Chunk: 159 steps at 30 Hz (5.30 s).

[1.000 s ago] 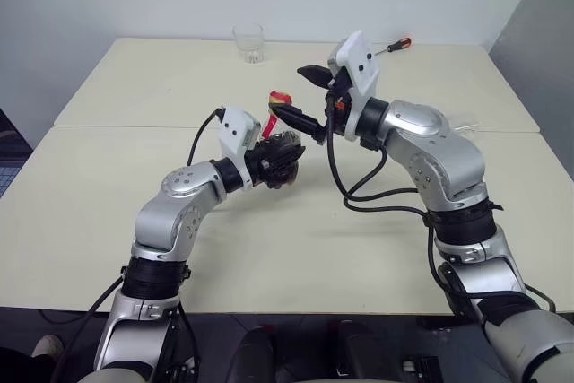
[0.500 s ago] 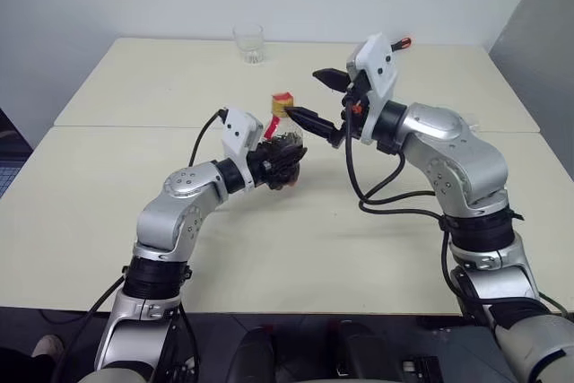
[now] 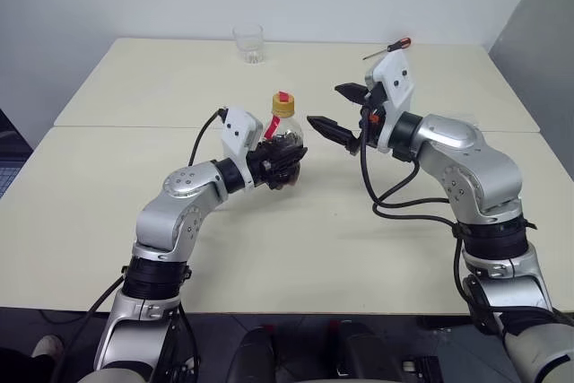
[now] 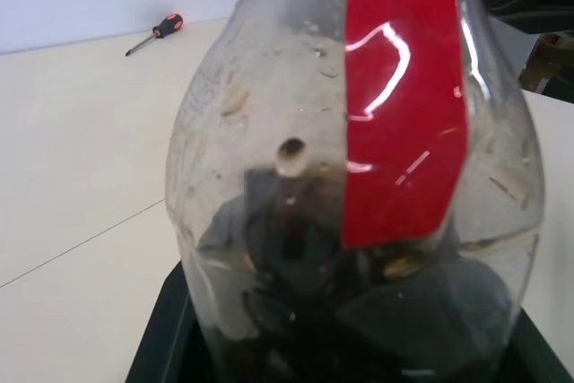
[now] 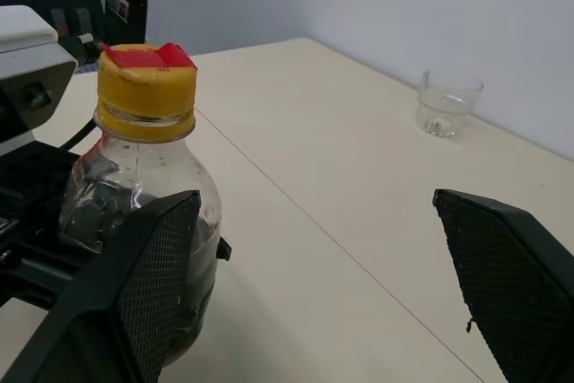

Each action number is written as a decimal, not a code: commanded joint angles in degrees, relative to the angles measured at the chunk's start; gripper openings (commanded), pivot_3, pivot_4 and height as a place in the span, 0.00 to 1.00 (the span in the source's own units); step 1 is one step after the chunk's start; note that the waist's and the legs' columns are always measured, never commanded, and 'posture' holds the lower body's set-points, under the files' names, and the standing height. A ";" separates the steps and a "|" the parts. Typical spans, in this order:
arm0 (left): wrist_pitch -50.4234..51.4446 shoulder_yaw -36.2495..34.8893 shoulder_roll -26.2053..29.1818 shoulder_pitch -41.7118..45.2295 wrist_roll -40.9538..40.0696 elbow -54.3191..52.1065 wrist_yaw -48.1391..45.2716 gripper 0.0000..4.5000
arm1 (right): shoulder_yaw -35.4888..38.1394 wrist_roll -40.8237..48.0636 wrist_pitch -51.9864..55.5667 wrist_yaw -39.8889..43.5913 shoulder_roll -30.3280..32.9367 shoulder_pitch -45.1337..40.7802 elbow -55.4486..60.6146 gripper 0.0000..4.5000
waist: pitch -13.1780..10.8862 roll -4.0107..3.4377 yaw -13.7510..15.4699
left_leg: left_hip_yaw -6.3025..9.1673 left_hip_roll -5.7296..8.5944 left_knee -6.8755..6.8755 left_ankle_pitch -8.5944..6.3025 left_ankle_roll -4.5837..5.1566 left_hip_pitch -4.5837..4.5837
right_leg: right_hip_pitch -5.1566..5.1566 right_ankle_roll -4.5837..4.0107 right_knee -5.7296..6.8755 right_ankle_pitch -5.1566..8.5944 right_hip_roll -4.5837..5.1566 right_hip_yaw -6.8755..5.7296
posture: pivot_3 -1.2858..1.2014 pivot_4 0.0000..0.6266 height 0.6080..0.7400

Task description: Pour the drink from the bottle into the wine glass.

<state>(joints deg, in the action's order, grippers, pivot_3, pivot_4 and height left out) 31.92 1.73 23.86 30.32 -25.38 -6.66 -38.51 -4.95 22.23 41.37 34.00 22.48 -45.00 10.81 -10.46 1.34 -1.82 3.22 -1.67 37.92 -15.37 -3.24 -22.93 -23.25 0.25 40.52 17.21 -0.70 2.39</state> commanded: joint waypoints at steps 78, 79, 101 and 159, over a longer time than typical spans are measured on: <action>-3.27 -0.86 -0.68 1.16 0.43 -1.29 -0.46 0.44 | 1.40 1.61 -3.15 0.60 -0.43 -0.14 0.73 0.99 | 0.00 0.00 -0.02 | -0.02 0.00 0.01 0.00 0.00 0.00 | 0.00 0.00 0.00 0.00 0.00 0.01 | 0.52 0.24 1.00; -3.27 -0.83 -0.70 1.19 0.42 -1.27 -0.48 0.44 | 1.37 1.78 -3.10 0.67 -0.38 0.03 0.84 0.99 | 0.00 0.00 -0.03 | -0.03 0.00 0.01 0.00 0.00 0.00 | 0.00 0.00 0.00 0.00 0.00 0.02 | 0.52 0.24 1.00; -3.40 -0.90 -1.22 1.42 0.84 -1.02 -0.53 0.44 | 1.23 5.06 -3.26 -0.80 -7.79 -3.65 -0.09 0.99 | 0.00 0.00 -0.01 | 0.01 0.00 0.01 0.00 0.00 0.00 | 0.00 0.00 0.01 0.00 -0.01 -0.01 | 0.52 0.24 1.00; -4.04 -0.68 -1.90 1.19 1.38 -0.95 -0.06 0.44 | 3.20 9.66 0.73 0.84 -9.24 -5.18 -2.95 0.99 | 0.00 0.00 -0.01 | 0.00 -0.01 0.01 0.00 0.00 0.00 | 0.00 0.00 0.01 0.00 0.00 0.00 | 0.52 0.24 1.00</action>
<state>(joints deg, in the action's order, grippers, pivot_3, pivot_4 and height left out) 29.48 1.90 22.08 30.65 -23.79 -5.55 -38.31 -2.97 30.96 42.53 34.91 13.35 -48.68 7.26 -10.47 1.34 -1.83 3.21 -1.69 37.93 -15.37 -3.24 -22.93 -23.25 0.25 40.53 17.20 -0.70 2.40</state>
